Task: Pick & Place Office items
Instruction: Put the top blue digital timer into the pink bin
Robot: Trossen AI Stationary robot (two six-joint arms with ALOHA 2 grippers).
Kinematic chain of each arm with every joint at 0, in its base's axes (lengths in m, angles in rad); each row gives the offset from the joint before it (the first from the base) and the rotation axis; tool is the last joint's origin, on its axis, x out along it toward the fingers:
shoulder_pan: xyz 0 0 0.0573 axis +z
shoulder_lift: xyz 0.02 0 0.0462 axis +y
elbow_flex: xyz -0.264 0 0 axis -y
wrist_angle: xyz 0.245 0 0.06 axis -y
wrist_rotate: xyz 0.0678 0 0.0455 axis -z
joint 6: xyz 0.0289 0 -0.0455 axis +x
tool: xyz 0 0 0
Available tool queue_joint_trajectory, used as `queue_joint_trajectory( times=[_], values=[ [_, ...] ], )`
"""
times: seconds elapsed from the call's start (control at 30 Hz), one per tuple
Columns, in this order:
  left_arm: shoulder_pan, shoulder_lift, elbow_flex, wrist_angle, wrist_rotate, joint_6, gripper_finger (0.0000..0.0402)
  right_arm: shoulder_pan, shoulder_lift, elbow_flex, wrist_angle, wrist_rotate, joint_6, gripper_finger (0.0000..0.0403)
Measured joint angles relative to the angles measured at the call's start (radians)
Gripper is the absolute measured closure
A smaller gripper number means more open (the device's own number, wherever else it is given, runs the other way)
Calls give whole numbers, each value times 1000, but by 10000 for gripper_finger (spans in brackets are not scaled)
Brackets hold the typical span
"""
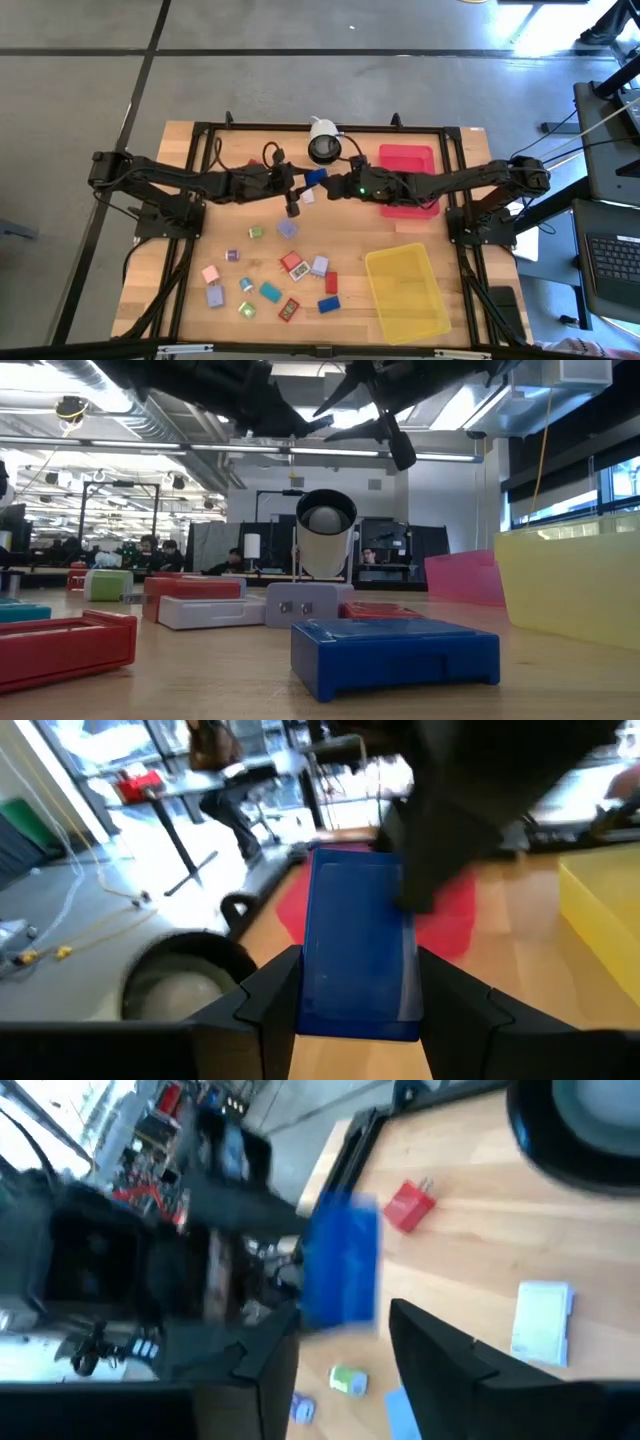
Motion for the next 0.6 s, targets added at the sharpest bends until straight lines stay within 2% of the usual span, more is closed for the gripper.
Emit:
queue_joint_trajectory(
  times=[0.1, 0.4, 0.6],
  values=[
    [-2, 0, 0, -12, 7, -6, 239, -2, 0, 0, 20, 7, -5, 247],
    [-20, 0, 0, -16, 3, -6, 240, -5, 0, 0, 33, -1, -5, 214],
    [-20, 0, 0, -15, -1, -6, 239, -4, 0, 0, 32, -2, 15, 241]
  ],
)
